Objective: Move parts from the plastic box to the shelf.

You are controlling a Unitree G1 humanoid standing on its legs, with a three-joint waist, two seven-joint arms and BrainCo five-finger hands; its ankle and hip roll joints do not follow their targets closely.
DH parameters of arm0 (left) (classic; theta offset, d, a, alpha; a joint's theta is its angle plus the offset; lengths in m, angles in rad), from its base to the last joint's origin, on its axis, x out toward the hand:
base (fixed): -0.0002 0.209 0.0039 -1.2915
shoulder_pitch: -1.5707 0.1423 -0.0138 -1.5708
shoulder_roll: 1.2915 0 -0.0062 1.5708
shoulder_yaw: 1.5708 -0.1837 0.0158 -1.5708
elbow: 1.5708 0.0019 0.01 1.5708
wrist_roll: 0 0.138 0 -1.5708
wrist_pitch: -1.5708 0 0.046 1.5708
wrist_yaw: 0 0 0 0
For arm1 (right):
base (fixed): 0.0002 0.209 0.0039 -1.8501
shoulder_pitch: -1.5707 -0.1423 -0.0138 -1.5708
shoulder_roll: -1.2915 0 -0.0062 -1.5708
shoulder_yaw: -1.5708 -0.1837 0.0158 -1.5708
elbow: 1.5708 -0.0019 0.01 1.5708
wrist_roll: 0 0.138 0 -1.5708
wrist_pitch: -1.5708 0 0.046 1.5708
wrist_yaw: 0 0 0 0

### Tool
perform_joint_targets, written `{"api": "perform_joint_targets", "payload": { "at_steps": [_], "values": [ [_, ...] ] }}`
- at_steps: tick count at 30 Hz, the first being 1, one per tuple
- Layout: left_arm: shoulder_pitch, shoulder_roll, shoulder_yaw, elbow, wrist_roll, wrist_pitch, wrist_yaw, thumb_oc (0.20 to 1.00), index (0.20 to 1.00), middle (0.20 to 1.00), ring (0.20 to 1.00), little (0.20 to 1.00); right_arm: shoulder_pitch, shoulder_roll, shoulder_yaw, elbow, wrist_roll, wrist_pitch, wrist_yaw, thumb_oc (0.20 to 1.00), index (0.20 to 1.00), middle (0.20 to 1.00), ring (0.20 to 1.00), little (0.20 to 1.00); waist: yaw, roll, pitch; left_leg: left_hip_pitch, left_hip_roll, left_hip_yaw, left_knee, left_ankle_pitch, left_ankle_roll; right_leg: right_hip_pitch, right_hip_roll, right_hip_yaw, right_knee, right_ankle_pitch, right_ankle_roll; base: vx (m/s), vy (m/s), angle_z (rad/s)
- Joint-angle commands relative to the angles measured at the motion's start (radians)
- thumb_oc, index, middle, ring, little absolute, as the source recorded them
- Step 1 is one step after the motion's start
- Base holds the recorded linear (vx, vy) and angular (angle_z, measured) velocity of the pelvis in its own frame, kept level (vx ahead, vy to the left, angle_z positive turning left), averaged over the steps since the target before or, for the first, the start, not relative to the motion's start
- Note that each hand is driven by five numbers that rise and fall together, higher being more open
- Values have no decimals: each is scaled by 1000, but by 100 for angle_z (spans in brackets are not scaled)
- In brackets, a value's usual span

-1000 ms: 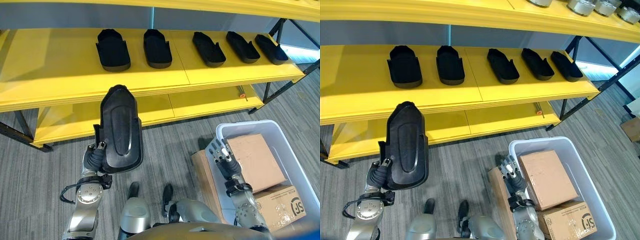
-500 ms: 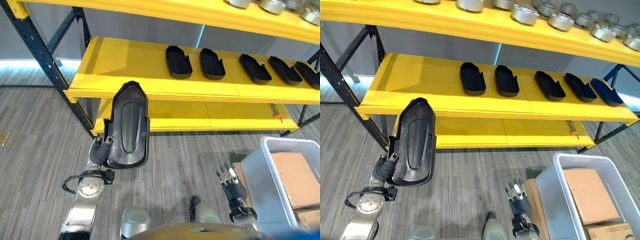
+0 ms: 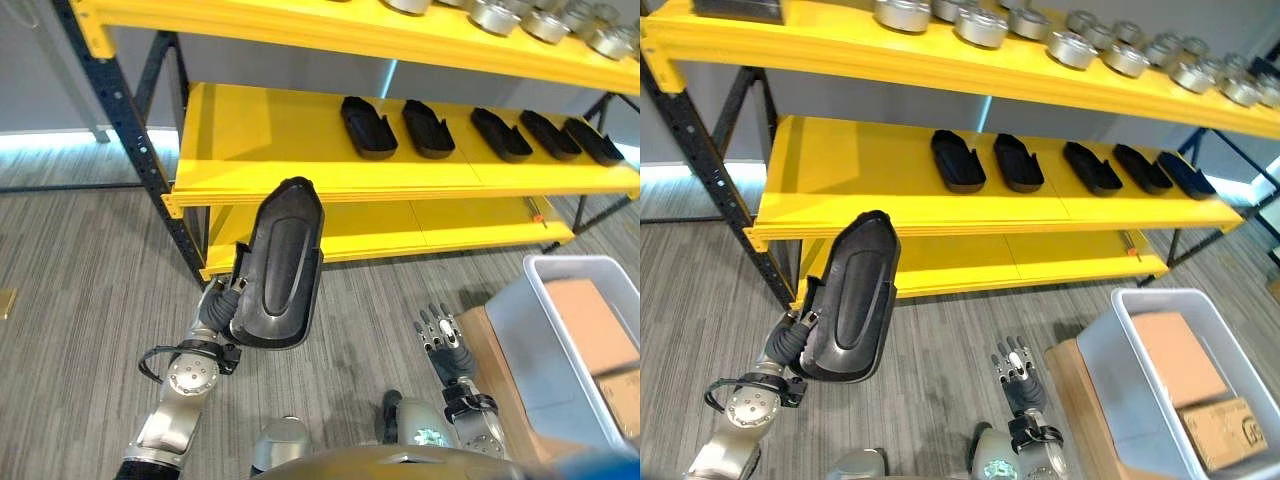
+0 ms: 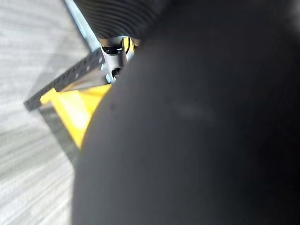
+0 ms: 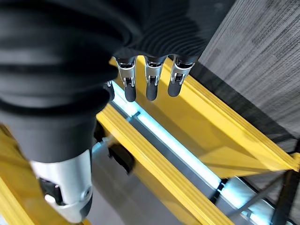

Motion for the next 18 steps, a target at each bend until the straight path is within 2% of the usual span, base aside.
{"api": "perform_joint_targets", "payload": {
  "at_steps": [1, 3, 4, 9, 18],
  "values": [
    [-2, -3, 63, -188, -3, -81, 17, 200, 200, 200, 200, 200, -76, 23, -29, -47, 3, -29, 45, 1000, 1000, 1000, 1000, 1000, -30, -18, 14, 130, 90, -150, -86, 156, -120, -29, 46, 32, -104, 34, -112, 138, -84, 11],
    [-18, -9, 51, -185, 3, -83, 12, 200, 200, 200, 200, 200, -76, 23, -32, -49, 11, -30, 45, 1000, 1000, 1000, 1000, 1000, -21, -38, -11, 127, 102, -147, -71, 154, -114, 0, 31, 22, -104, 37, -104, 234, -221, 80],
    [-3, -22, 50, -196, -1, -84, 11, 200, 200, 200, 200, 200, -77, 12, -33, -50, 11, -28, 47, 1000, 1000, 1000, 1000, 1000, -24, -38, -34, 126, 125, -152, -79, 161, -103, 19, 26, -11, -101, 33, -95, 277, -296, 106],
    [-12, -25, 48, -194, -2, -84, 12, 200, 200, 200, 200, 200, -69, -13, -29, -56, 23, -31, 47, 1000, 1000, 1000, 1000, 1000, -26, -40, -51, 113, 160, -152, -95, 167, -94, 32, 45, 8, -100, 30, -87, 124, -161, 32],
    [-54, -7, 31, -195, 5, -84, 16, 200, 200, 200, 200, 200, -82, -47, 15, -70, 36, -29, 48, 1000, 1000, 1000, 1000, 1000, -21, -34, -50, 75, 175, -151, -95, 156, -98, 57, 41, -2, -132, 28, -88, 49, -82, 7]
  ]
}}
